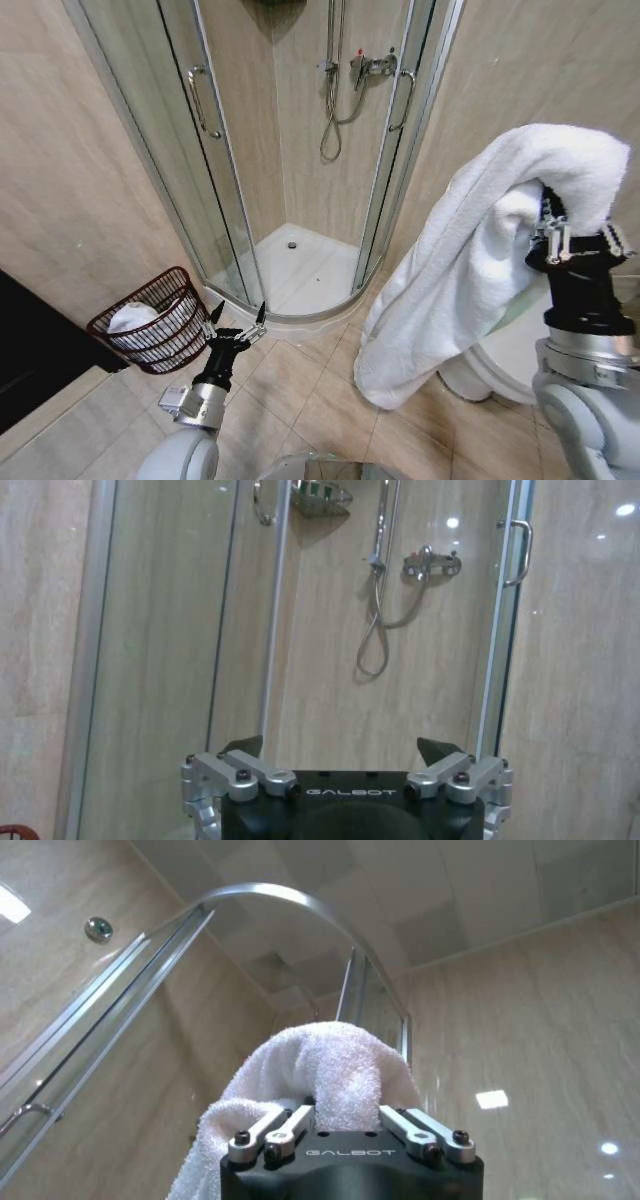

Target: Discard the used towel into the hamper.

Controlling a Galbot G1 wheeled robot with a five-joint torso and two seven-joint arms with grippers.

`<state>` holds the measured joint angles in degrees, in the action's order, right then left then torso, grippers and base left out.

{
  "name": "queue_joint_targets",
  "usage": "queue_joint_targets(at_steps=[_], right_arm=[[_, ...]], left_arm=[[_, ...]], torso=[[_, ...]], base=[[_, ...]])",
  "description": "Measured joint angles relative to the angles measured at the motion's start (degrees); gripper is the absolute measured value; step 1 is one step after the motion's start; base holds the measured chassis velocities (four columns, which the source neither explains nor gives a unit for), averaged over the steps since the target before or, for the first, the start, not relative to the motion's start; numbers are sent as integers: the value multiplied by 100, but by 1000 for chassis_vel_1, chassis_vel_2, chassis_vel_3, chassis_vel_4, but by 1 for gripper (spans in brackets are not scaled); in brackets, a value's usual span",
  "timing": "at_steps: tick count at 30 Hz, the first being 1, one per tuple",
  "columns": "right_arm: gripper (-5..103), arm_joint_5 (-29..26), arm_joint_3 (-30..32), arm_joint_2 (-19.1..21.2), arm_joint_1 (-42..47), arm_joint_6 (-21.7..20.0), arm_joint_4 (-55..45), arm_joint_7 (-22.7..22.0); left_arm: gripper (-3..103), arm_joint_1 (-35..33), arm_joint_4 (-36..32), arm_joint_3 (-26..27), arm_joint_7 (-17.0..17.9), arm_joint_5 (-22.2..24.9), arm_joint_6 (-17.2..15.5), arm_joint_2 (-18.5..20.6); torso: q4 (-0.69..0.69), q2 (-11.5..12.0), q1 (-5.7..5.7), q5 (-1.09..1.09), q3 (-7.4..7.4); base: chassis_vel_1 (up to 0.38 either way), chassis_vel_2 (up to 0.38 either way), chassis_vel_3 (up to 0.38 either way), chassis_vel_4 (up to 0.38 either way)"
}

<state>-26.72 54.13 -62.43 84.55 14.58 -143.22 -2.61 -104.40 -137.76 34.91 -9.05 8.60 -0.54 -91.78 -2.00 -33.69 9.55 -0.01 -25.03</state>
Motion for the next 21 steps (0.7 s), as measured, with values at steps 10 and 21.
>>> queue_joint_targets(at_steps=[10, 21], right_arm=[[16, 3, -111, -133, 34, -40, -7, -140], [16, -38, -37, -190, 47, -14, -9, 16]], left_arm=[[100, 0, 0, 0, 0, 0, 0, 0], [100, 0, 0, 0, 0, 0, 0, 0]], torso=[[0, -170, 66, 1, -105], [0, -429, 173, 1, -256]], base=[[0, 0, 0, 0], [0, 0, 0, 0]])
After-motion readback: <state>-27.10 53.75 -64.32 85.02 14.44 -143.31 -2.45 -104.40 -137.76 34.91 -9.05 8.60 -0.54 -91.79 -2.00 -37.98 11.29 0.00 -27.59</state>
